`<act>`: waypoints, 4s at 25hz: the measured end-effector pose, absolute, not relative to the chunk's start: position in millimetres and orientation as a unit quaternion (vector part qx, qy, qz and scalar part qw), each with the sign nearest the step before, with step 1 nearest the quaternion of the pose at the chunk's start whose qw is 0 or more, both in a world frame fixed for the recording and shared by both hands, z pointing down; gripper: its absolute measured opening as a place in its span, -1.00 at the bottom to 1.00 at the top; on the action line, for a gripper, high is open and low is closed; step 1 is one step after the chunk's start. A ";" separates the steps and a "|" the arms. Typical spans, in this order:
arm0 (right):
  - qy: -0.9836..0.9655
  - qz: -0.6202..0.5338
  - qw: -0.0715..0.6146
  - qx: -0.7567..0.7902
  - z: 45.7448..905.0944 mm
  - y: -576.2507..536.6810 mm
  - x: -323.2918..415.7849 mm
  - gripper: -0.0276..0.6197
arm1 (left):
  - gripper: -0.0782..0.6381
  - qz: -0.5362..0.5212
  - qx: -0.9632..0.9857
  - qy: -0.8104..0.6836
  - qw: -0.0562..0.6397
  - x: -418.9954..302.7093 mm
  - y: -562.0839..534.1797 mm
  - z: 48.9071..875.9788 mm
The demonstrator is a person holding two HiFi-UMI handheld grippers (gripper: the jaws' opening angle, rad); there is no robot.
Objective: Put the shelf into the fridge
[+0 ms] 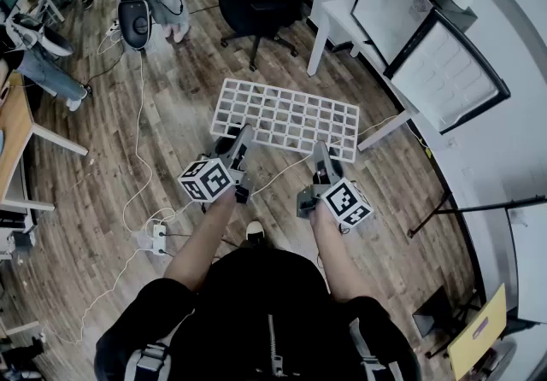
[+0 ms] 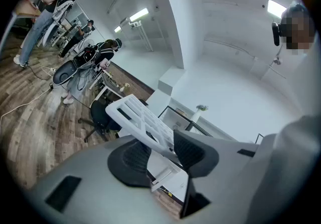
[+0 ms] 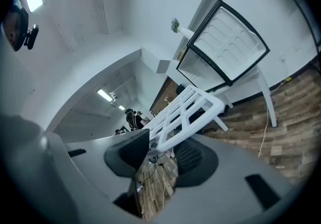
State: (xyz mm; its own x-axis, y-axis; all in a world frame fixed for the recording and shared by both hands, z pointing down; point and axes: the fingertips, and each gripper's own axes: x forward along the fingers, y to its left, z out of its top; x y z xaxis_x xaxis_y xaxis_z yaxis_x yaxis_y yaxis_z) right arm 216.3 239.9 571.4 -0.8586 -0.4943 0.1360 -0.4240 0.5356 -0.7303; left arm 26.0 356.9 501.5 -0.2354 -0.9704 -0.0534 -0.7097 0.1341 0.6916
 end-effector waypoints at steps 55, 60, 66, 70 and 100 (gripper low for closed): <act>0.844 -0.415 0.080 -0.329 538.4 79.7 87.8 -0.43 | -0.33 -0.271 0.628 -0.683 0.255 -118.8 166.0 516.4; 0.845 -0.412 0.089 -0.331 528.8 34.8 67.8 -0.43 | -0.33 -0.270 0.635 -0.679 0.249 -139.2 118.8 505.7; 0.842 -0.404 0.098 -0.343 521.0 -2.6 68.4 -0.44 | -0.33 -0.266 0.650 -0.665 0.254 -141.7 71.5 501.5; 0.833 -0.403 0.110 -0.362 520.5 -30.1 81.9 -0.44 | -0.33 -0.258 0.669 -0.647 0.258 -132.2 30.5 498.9; 0.694 -0.381 0.204 -0.576 534.2 -235.4 65.0 -0.44 | -0.33 -0.170 0.816 -0.439 0.336 -147.1 -300.3 515.1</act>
State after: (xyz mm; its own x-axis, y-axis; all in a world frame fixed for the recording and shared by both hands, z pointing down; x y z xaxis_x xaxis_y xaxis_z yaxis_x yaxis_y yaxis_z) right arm 65.0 -235.4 534.2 -0.2540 -0.9546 0.1555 -0.6428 0.0465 -0.7646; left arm -147.1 -300.3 515.1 0.5562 -0.8309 0.0180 -0.6027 -0.3884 0.6971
